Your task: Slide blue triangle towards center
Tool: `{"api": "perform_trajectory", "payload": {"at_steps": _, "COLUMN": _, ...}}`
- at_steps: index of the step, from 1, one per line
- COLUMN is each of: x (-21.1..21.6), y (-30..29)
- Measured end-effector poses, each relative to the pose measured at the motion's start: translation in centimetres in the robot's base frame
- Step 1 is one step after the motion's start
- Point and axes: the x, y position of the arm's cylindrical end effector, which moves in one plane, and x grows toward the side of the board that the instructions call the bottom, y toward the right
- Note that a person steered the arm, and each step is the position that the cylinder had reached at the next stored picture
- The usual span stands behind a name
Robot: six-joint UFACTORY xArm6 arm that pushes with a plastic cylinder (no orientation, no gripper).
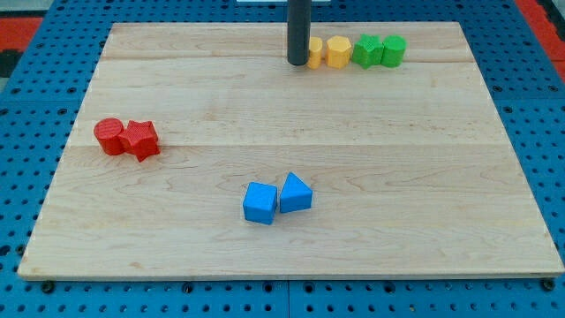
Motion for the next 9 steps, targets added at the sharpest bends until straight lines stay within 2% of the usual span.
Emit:
{"api": "perform_trajectory", "payload": {"at_steps": 2, "x": 1.0, "y": 2.5}}
{"api": "perform_trajectory", "payload": {"at_steps": 3, "x": 12.9, "y": 2.0}}
{"api": "perform_trajectory", "payload": {"at_steps": 4, "x": 18.5, "y": 2.0}}
{"api": "perform_trajectory", "payload": {"at_steps": 5, "x": 18.6, "y": 2.5}}
{"api": "perform_trajectory", "payload": {"at_steps": 6, "x": 19.3, "y": 10.3}}
{"api": "perform_trajectory", "payload": {"at_steps": 7, "x": 20.7, "y": 10.6}}
{"api": "perform_trajectory", "payload": {"at_steps": 8, "x": 29.7, "y": 9.1}}
{"api": "perform_trajectory", "payload": {"at_steps": 9, "x": 29.9, "y": 9.1}}
